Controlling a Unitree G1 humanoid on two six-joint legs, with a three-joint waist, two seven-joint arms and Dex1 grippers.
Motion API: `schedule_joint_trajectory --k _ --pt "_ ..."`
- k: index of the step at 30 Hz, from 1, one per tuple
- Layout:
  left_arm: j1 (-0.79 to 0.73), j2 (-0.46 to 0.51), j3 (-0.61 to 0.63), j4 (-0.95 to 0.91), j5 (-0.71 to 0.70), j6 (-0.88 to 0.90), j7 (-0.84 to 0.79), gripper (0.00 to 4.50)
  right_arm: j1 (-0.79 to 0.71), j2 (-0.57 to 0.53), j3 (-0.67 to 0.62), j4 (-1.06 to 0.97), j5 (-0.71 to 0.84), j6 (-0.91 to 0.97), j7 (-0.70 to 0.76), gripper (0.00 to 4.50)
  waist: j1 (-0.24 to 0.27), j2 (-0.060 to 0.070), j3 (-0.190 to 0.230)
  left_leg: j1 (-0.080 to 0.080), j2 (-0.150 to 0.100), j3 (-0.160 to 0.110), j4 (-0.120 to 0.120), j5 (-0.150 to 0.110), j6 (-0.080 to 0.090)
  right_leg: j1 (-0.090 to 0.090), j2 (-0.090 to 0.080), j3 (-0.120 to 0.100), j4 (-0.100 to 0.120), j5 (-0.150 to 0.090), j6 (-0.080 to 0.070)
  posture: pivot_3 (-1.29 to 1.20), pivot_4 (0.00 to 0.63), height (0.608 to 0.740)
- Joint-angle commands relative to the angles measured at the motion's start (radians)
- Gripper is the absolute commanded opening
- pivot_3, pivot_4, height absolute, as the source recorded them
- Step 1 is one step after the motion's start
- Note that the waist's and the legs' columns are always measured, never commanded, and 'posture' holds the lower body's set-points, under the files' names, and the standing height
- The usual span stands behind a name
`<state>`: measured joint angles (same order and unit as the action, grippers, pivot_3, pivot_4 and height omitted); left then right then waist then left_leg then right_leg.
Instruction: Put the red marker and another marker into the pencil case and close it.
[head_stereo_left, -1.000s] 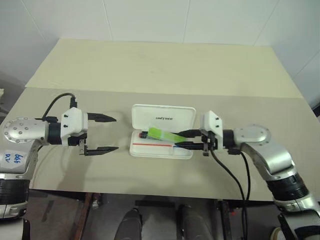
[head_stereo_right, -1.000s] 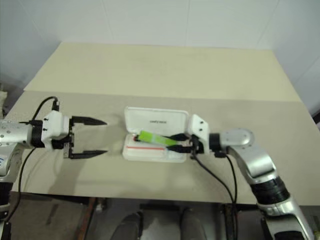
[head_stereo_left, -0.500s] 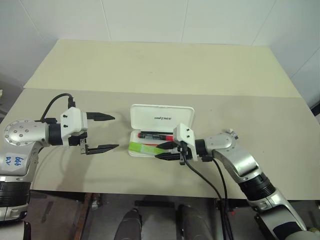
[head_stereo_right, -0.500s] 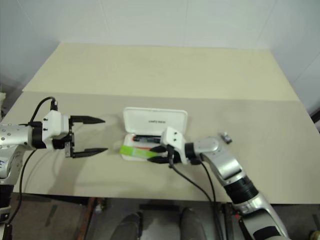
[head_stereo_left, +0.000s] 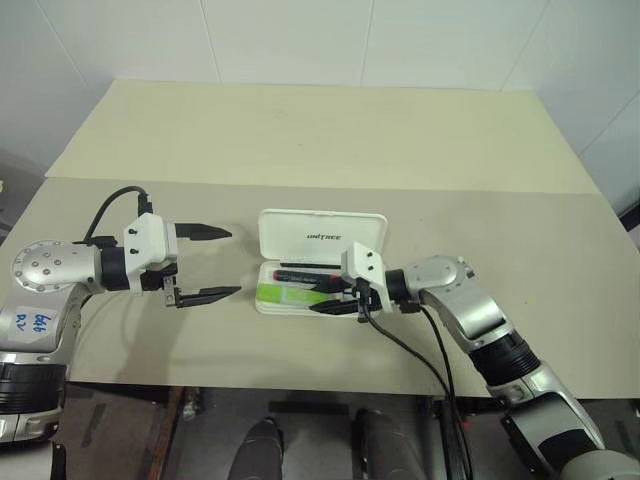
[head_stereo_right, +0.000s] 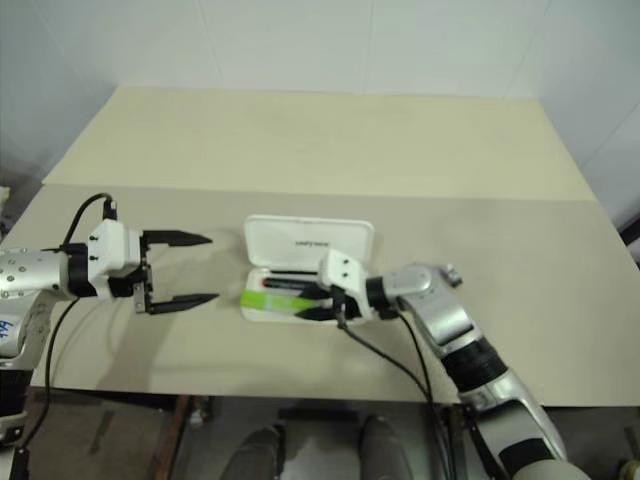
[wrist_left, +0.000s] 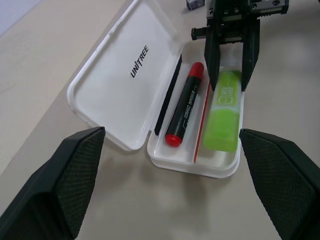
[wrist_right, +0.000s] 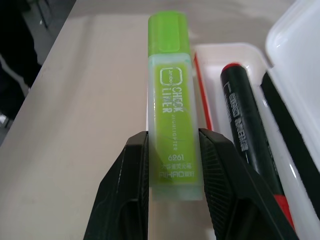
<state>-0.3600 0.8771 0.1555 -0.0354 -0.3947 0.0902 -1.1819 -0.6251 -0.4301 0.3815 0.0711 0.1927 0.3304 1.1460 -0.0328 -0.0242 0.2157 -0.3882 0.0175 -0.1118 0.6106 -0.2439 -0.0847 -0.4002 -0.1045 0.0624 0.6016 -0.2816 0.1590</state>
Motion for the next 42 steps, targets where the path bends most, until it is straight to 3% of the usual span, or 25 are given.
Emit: schedule_joint_trajectory --k 1,8,16,21,27,33,37,42 --pt "-0.014 -0.002 0.006 -0.039 -0.006 -0.001 0.012 4.5 -0.032 -0.004 -0.003 -0.004 -0.008 -0.019 0.022 1.07 -0.001 0.0 0.0 0.0 0.0 0.0 0.0 0.0 0.0 0.0 0.0 0.0 0.0 0.0 0.0 0.0 0.15 0.74" --pt "-0.01 -0.005 0.003 -0.044 -0.006 -0.001 0.021 4.5 -0.048 0.008 -0.002 0.016 -0.034 -0.02 0.018 1.07 -0.001 0.0 0.0 0.0 0.0 0.0 0.0 0.0 0.0 0.0 0.0 0.0 0.001 0.0 0.0 0.0 0.15 0.74" --pt "-0.012 -0.008 0.001 -0.044 -0.008 -0.001 0.022 4.5 -0.063 0.027 -0.009 0.032 -0.042 -0.032 0.005 3.91 -0.002 0.0 0.0 0.0 0.0 0.0 0.0 0.0 0.0 -0.001 0.0 0.0 0.001 0.0 0.0 0.0 0.15 0.74" --pt "-0.014 -0.01 -0.002 -0.043 -0.008 -0.001 0.019 4.5 -0.069 0.044 -0.063 -0.045 0.028 0.033 -0.011 3.91 -0.003 0.0 0.0 0.0 0.0 0.0 0.0 0.0 0.0 -0.001 0.0 0.0 0.002 0.0 0.0 0.0 0.15 0.74" --pt "-0.016 -0.015 -0.008 -0.042 -0.01 -0.001 0.015 4.5 -0.034 -0.011 -0.154 -0.223 0.147 0.146 -0.003 3.91 0.001 0.0 0.0 -0.001 0.0 0.0 0.0 0.0 0.0 -0.002 0.0 0.0 0.002 0.0 -0.001 0.0 0.15 0.74" --pt "-0.013 -0.038 -0.023 -0.057 -0.013 0.005 0.019 4.5 0.103 -0.175 -0.334 -0.392 0.262 0.255 -0.025 3.91 0.007 0.0 0.0 -0.003 0.0 0.0 0.0 0.0 0.0 -0.002 0.0 0.0 0.0 0.0 -0.001 0.0 0.15 0.74" --pt "-0.014 -0.052 -0.03 -0.053 -0.009 0.004 0.021 4.5 0.203 -0.316 -0.431 -0.316 0.204 0.229 -0.064 3.91 0.006 0.0 0.0 -0.003 0.0 0.0 0.0 0.0 0.0 -0.002 0.0 0.0 -0.001 0.0 -0.001 0.0 0.15 0.74" --pt "-0.025 -0.066 -0.041 -0.04 -0.005 -0.003 0.021 4.5 0.263 -0.375 -0.538 -0.139 0.156 0.182 -0.155 3.91 -0.001 0.0 0.0 -0.002 0.0 0.001 0.0 0.0 0.0 -0.002 0.0 0.001 -0.001 -0.001 -0.001 0.0 0.15 0.74"
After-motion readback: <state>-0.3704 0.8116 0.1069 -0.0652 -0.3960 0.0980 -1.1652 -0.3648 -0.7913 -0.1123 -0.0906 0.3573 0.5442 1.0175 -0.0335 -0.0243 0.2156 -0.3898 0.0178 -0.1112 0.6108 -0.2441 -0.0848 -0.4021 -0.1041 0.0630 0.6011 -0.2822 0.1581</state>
